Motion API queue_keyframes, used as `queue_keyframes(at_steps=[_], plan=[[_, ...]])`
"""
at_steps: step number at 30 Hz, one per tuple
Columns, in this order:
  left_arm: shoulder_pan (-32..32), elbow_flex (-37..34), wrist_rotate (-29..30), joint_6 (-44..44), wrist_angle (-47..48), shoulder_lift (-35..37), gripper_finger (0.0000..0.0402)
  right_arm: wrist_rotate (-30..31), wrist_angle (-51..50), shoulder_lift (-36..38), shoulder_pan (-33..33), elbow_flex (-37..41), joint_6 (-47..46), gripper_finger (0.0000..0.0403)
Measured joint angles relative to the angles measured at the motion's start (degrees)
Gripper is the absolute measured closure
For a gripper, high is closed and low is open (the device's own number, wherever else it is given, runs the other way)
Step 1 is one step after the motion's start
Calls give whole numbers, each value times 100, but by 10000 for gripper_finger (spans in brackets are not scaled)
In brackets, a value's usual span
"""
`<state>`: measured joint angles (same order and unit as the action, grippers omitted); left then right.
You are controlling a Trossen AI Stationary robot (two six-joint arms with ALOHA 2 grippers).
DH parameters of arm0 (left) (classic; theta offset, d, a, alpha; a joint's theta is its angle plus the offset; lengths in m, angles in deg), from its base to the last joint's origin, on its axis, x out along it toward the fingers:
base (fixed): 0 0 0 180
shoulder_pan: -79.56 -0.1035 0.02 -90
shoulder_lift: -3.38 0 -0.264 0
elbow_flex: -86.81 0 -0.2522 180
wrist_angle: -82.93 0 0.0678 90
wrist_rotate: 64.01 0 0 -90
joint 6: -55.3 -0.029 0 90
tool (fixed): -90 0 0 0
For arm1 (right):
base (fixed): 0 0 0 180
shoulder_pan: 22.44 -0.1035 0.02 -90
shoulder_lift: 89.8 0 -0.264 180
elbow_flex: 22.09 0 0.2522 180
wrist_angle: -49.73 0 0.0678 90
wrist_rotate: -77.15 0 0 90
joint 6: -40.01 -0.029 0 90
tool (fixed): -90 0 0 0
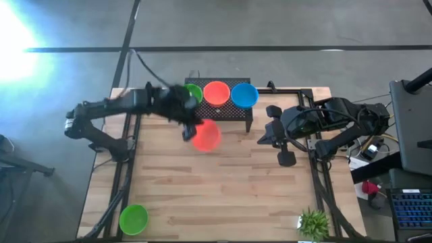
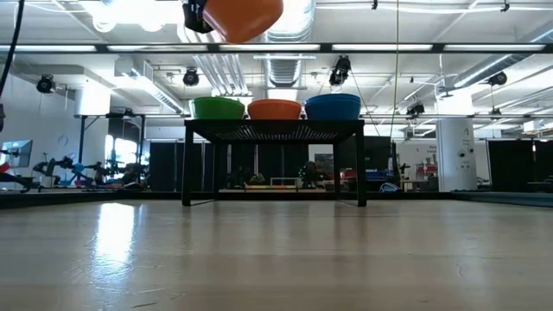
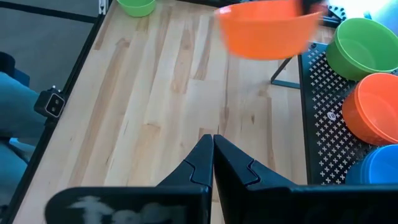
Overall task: Pick & Place Mini bowls
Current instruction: Stack the orange bowl on the orange bowls on the shelf
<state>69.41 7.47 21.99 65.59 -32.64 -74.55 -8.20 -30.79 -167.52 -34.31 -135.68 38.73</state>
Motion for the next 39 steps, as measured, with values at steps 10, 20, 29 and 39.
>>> queue_keyframes(at_steps=[10,20,29,39], plan=[[-1642,1411,-749,-788,316,-874,401,2,-2,4,2,0,0,394],[-2450,2887,-752,-1379,950,-2369,401,2,-2,6,2,0,-7,394],[-2763,3592,-648,-1471,1241,-3171,401,7,-2,8,2,0,-15,394],[-2842,3581,-252,-1629,1533,-3262,401,868,-2,8,6,0,-21,394]])
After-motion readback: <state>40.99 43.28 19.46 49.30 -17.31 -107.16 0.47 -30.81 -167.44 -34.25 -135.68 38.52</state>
